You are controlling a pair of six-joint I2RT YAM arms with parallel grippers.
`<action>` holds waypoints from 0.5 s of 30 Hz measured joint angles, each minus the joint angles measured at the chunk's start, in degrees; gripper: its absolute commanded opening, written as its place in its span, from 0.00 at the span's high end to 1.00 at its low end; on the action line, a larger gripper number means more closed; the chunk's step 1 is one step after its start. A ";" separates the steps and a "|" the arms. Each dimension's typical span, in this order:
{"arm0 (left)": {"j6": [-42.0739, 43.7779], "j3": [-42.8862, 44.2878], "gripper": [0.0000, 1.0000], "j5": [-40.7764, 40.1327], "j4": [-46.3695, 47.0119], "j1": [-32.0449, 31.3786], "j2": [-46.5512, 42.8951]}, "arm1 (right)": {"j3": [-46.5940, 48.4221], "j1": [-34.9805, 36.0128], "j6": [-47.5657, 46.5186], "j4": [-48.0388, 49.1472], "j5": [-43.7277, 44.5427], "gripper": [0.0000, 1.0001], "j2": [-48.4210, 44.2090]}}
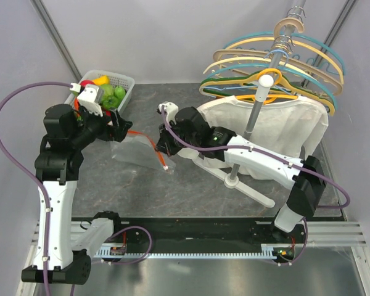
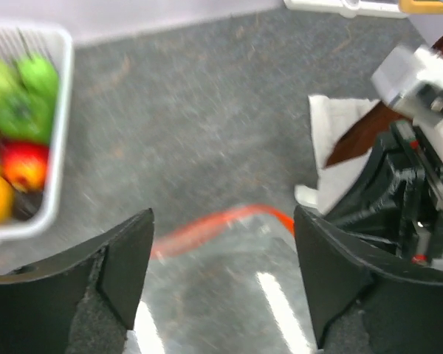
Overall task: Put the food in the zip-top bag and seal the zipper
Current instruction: Open the zipper of the food storage bag.
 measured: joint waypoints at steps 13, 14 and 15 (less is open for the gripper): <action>-9.29 -6.88 0.34 13.22 -1.73 -0.02 -0.24 | 3.06 0.63 5.18 0.09 11.93 1.00 -2.29; -10.23 -8.50 0.35 14.60 -0.55 -0.09 0.92 | 2.45 0.87 5.18 0.70 11.32 1.00 -2.45; -10.97 -9.90 0.35 16.04 0.42 -0.09 2.16 | 1.90 1.05 5.16 1.03 10.80 1.00 -2.45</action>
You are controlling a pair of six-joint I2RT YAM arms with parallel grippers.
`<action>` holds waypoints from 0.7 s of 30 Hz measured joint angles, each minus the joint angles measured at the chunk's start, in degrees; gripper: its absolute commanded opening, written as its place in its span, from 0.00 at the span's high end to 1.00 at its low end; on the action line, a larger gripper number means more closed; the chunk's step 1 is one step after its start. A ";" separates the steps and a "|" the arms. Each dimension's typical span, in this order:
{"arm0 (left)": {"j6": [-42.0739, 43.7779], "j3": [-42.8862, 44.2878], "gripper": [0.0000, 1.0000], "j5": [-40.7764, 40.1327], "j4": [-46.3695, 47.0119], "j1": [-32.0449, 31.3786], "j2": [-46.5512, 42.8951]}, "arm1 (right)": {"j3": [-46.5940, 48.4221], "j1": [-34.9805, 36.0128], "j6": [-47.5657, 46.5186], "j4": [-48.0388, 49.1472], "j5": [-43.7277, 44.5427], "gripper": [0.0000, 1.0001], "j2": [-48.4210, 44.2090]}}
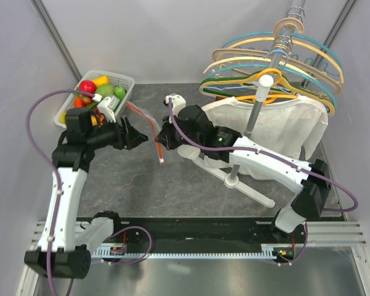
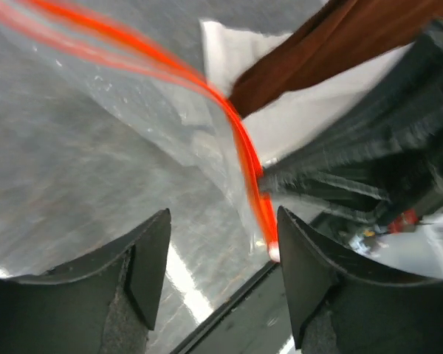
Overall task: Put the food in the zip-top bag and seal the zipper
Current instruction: Open the zipper of the food storage bag.
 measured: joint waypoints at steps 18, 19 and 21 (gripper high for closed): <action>-11.91 -16.74 0.55 8.50 16.72 -0.04 1.25 | -2.40 0.42 -1.55 2.51 -2.86 1.00 3.63; -12.07 -16.76 0.57 8.39 16.74 -0.04 1.70 | -2.45 0.42 -1.75 2.45 -2.82 1.00 3.63; -12.17 -16.76 0.60 7.65 16.76 -0.04 2.16 | -2.64 0.35 -1.86 2.45 -2.91 1.00 3.63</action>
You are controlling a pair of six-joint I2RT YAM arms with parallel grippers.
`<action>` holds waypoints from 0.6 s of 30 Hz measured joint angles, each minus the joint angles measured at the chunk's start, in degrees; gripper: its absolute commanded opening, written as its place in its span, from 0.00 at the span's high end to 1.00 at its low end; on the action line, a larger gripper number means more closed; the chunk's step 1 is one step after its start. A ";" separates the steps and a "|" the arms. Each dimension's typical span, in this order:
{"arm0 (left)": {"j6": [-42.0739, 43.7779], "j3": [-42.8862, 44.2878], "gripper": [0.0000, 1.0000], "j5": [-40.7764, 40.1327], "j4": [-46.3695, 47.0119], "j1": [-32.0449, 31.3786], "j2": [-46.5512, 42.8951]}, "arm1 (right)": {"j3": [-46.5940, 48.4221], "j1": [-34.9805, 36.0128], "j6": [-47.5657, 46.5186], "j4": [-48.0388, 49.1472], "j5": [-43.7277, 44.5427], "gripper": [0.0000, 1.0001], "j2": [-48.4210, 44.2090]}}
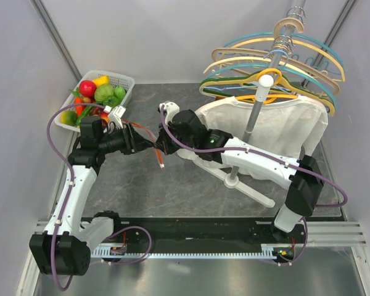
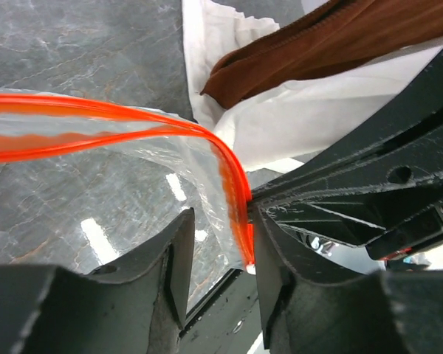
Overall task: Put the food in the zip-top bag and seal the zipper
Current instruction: Open the zipper of the food storage bag.
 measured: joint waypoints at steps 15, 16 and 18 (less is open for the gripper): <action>-2.32 -1.22 0.74 -1.38 1.27 0.00 0.46 | -2.23 0.98 -0.57 1.25 -1.46 1.00 -0.07; -2.29 -1.22 0.75 -1.60 1.18 0.00 0.55 | -2.32 0.98 -0.61 1.27 -1.38 1.00 -0.07; -2.27 -1.22 0.75 -1.68 0.83 0.00 0.70 | -2.51 0.98 -0.74 1.29 -1.01 1.00 -0.09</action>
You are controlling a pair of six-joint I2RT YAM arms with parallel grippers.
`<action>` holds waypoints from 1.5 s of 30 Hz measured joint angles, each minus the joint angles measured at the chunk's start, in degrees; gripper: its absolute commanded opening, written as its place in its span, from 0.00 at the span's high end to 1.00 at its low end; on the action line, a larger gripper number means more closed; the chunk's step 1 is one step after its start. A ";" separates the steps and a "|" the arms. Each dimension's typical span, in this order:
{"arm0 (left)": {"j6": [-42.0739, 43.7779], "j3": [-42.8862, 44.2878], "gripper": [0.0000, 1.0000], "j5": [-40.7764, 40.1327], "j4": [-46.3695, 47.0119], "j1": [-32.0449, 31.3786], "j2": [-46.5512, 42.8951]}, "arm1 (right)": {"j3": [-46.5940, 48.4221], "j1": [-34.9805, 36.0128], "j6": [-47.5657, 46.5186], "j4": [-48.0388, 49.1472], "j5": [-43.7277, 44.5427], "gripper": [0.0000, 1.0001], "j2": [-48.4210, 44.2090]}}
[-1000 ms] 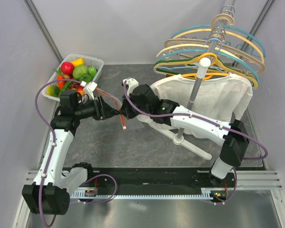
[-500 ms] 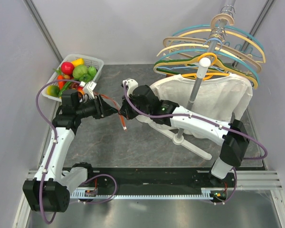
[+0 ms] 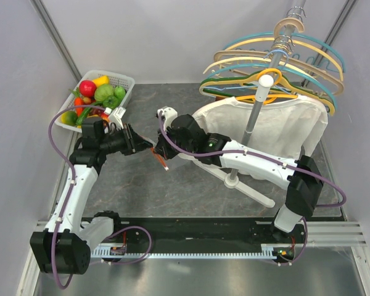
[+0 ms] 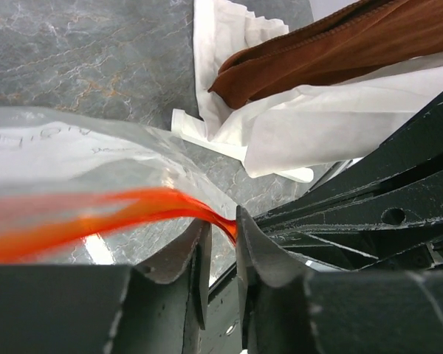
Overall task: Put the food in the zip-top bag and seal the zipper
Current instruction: Open the zipper of the food storage bag.
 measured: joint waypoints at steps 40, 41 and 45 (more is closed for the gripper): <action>0.24 -1.07 0.98 0.74 -2.38 2.03 0.72 | -3.50 -2.12 2.69 3.39 -4.70 1.00 -2.36; 0.48 -1.07 0.98 0.31 -2.75 2.71 0.72 | -3.52 -2.12 2.69 3.43 -4.44 1.00 -2.45; 3.87 -0.44 0.98 -1.36 -6.71 4.35 0.72 | -3.58 -2.25 2.64 3.37 -2.25 1.00 -2.75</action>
